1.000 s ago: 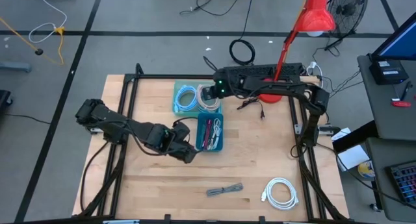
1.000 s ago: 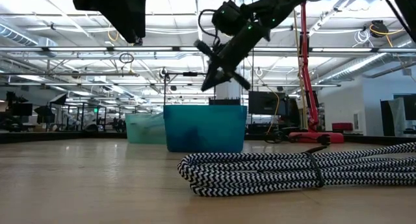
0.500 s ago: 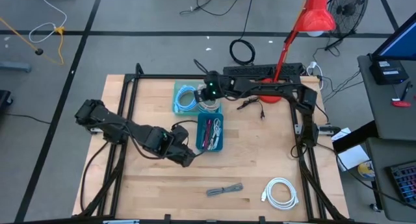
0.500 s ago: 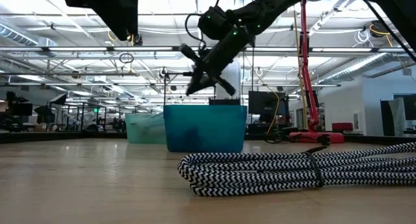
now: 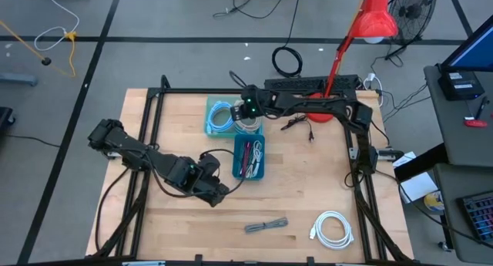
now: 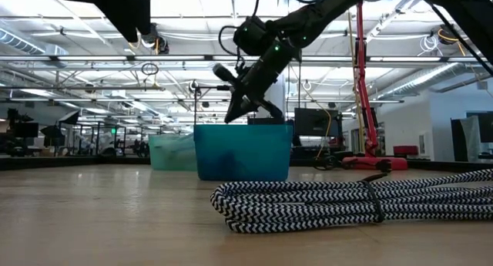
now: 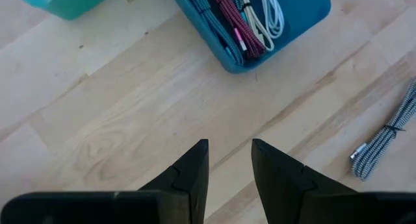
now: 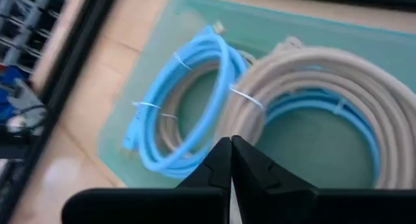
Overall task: Pick & Place USB Port
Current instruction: Put the brown hdmi cable into the green bin, then put the white hdmi cable into the green bin
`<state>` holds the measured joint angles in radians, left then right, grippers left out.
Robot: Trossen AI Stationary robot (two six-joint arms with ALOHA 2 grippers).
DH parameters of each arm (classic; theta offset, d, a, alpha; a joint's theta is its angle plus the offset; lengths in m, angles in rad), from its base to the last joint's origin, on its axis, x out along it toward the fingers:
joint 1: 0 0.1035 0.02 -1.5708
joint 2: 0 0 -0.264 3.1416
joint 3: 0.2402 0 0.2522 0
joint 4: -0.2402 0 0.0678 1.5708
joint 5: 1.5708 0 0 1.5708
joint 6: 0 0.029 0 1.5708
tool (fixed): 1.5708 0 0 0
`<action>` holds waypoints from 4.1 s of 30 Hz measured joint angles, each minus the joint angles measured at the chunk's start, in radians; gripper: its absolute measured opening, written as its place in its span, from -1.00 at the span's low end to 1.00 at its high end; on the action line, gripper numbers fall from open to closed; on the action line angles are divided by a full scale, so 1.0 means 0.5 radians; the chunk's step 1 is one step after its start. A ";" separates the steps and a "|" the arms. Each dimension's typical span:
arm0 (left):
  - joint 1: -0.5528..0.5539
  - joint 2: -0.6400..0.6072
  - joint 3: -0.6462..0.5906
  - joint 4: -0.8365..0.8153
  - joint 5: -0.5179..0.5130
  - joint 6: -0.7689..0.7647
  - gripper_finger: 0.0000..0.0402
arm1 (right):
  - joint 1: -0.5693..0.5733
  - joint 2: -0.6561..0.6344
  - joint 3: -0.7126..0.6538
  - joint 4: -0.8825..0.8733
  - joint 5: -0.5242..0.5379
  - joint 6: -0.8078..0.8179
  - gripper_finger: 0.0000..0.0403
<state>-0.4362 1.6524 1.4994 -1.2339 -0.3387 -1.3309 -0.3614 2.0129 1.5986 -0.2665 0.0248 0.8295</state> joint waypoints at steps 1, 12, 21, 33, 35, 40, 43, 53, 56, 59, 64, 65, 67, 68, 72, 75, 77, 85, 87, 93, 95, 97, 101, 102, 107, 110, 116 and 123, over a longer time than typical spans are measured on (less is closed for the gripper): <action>-0.001 0.000 0.000 0.001 0.000 -0.005 -0.42 | 0.002 -0.004 0.002 0.014 0.001 -0.001 -1.00; -0.008 0.000 0.000 -0.006 0.000 -0.032 -0.42 | 0.020 0.056 0.006 0.122 -0.038 0.045 -1.00; -0.010 0.000 0.000 -0.012 0.002 -0.032 -0.42 | 0.020 0.157 0.006 0.132 -0.076 0.047 -1.00; -0.010 0.000 0.000 -0.018 0.012 -0.035 -0.42 | 0.049 0.176 0.009 -0.095 0.097 -0.061 -1.00; -0.010 0.000 0.000 -0.022 0.012 -0.035 -0.42 | 0.045 0.168 0.009 -0.168 0.151 -0.097 -1.00; -0.027 0.000 0.000 -0.034 0.009 -0.035 -0.42 | 0.036 0.169 0.010 -0.293 0.212 -0.172 -1.00; -0.037 0.000 0.000 -0.050 0.007 -0.036 -0.42 | 0.034 0.169 0.009 -0.304 0.219 -0.179 -1.00; -0.036 0.000 0.000 -0.079 0.001 -0.056 -0.42 | 0.033 0.136 0.002 -0.262 0.207 -0.166 -1.00; -0.036 0.000 0.000 -0.079 0.001 -0.065 -0.42 | 0.033 0.087 -0.005 -0.239 0.212 -0.165 -1.00; -0.024 0.000 0.000 -0.082 0.001 -0.065 -0.42 | 0.030 0.030 0.012 -0.268 0.236 -0.184 -1.00; -0.014 0.000 -0.001 -0.083 0.000 -0.058 -0.42 | 0.026 -0.053 0.024 -0.346 0.323 -0.279 -1.00; -0.014 0.000 -0.001 -0.084 0.000 -0.058 -0.42 | 0.026 -0.060 0.025 -0.358 0.323 -0.288 -1.00; -0.014 0.000 -0.001 -0.083 -0.001 -0.055 -0.42 | 0.026 -0.073 0.025 -0.399 0.316 -0.291 -1.00; -0.014 0.000 -0.001 -0.082 -0.002 -0.052 -0.42 | 0.026 -0.081 0.025 -0.406 0.315 -0.284 -1.00; -0.014 0.000 -0.001 -0.083 -0.004 -0.052 -0.42 | 0.031 -0.163 0.025 -0.394 0.215 -0.262 -1.00; -0.015 0.000 -0.001 -0.082 -0.011 -0.052 -0.42 | 0.030 -0.266 0.026 -0.379 -0.013 -0.270 -1.00; -0.014 0.000 -0.001 -0.083 -0.027 -0.044 -0.42 | 0.040 -0.361 0.026 -0.379 -0.137 -0.319 -1.00; 0.008 0.000 -0.001 -0.082 -0.055 0.083 -0.42 | 0.360 -0.968 0.031 -0.830 -0.251 -0.679 -1.00; 0.020 0.000 -0.001 -0.082 -0.056 0.116 -0.42 | 0.481 -1.119 0.031 -1.000 -0.215 -0.687 -1.00; 0.059 0.000 -0.001 -0.080 -0.053 0.225 -0.42 | 0.840 -1.485 0.031 -1.750 -0.105 -0.433 -1.00; 0.080 0.000 -0.001 -0.080 -0.029 0.274 -0.42 | 0.957 -1.560 0.031 -1.972 -0.103 -0.277 -1.00; 0.100 0.000 -0.001 -0.076 0.006 0.315 -0.42 | 1.095 -1.614 0.028 -2.159 -0.097 -0.107 -0.97; 0.125 0.000 -0.001 -0.038 0.047 0.375 -0.42 | 1.381 -1.679 -0.051 -2.251 -0.105 0.103 -0.83; 0.127 0.000 -0.001 -0.019 0.048 0.384 -0.42 | 1.451 -1.685 -0.093 -2.253 -0.108 0.134 -0.77; 0.127 0.000 -0.001 0.093 0.097 0.393 -0.42 | 1.778 -1.665 -0.423 -2.145 -0.271 0.274 -0.41; 0.119 0.000 -0.001 0.194 0.124 0.385 -0.42 | 1.944 -1.655 -0.707 -1.961 -0.352 0.389 -0.17; 0.091 0.000 -0.001 0.616 0.137 0.315 -0.42 | 2.226 -1.656 -1.278 -1.363 -0.407 0.571 0.16; -0.032 0.006 -0.001 1.515 0.053 0.341 -0.42 | 2.625 -1.650 -1.770 -0.757 -0.150 0.753 0.21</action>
<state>-0.4521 1.6556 1.4990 -0.4764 -0.3120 -1.1606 0.9509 1.1877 0.7134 -0.6449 -0.0503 1.2062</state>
